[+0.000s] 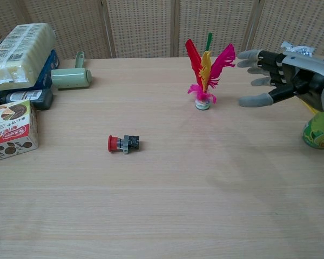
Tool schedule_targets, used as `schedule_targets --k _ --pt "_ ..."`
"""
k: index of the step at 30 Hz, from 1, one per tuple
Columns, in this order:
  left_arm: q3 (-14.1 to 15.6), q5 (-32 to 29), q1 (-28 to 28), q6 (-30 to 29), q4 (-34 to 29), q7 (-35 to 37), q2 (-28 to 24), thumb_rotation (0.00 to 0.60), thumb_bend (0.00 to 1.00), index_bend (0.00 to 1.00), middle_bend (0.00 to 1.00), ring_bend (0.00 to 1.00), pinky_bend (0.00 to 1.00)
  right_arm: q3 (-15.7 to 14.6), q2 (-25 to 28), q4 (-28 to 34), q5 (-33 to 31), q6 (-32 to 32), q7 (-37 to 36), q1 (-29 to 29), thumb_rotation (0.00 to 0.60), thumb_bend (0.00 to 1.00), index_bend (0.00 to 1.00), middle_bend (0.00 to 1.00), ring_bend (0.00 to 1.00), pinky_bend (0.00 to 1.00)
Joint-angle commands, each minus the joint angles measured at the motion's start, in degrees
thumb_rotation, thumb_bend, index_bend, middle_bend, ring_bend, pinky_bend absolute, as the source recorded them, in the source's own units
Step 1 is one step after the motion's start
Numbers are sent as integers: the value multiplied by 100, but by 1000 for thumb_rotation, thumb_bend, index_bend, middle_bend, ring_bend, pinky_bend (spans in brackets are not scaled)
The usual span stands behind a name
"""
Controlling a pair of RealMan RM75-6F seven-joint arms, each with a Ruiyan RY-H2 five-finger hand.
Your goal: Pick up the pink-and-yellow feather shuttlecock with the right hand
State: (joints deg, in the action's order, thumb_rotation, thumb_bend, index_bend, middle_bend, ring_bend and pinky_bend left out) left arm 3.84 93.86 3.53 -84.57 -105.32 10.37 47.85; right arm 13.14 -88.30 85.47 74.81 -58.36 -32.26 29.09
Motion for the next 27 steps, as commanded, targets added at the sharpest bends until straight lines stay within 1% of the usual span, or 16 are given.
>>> schedule_targets --k 1,8,12,18,22,27 --pt "-15 -37 2 11 5 -9 2 600 0 0 0 0 0 160 -287 -582 -323 431 -251 224 600 0 1 0 0 0" --pt "-16 -69 27 98 -7 -139 55 600 0 0 0 0 0 272 -511 -1254 -656 1098 -626 450 600 0 0 0 0 0" --pt "-25 -120 43 150 -7 -203 83 600 0 0 0 0 0 342 -688 -1567 -751 1377 -694 616 600 0 0 0 0 0" --pt "-52 -216 53 192 3 -244 101 600 0 0 0 0 0 613 -1039 -2212 -1074 1786 -640 974 600 0 0 0 0 0" --pt "-81 -311 80 260 25 -264 122 600 0 0 0 0 0 828 -1271 -2685 -1425 2072 -507 1224 600 0 0 0 0 0" --pt "-112 -430 118 358 56 -294 142 600 0 0 0 0 0 1053 -1499 -3091 -1708 2274 -396 1466 600 0 0 0 0 0"
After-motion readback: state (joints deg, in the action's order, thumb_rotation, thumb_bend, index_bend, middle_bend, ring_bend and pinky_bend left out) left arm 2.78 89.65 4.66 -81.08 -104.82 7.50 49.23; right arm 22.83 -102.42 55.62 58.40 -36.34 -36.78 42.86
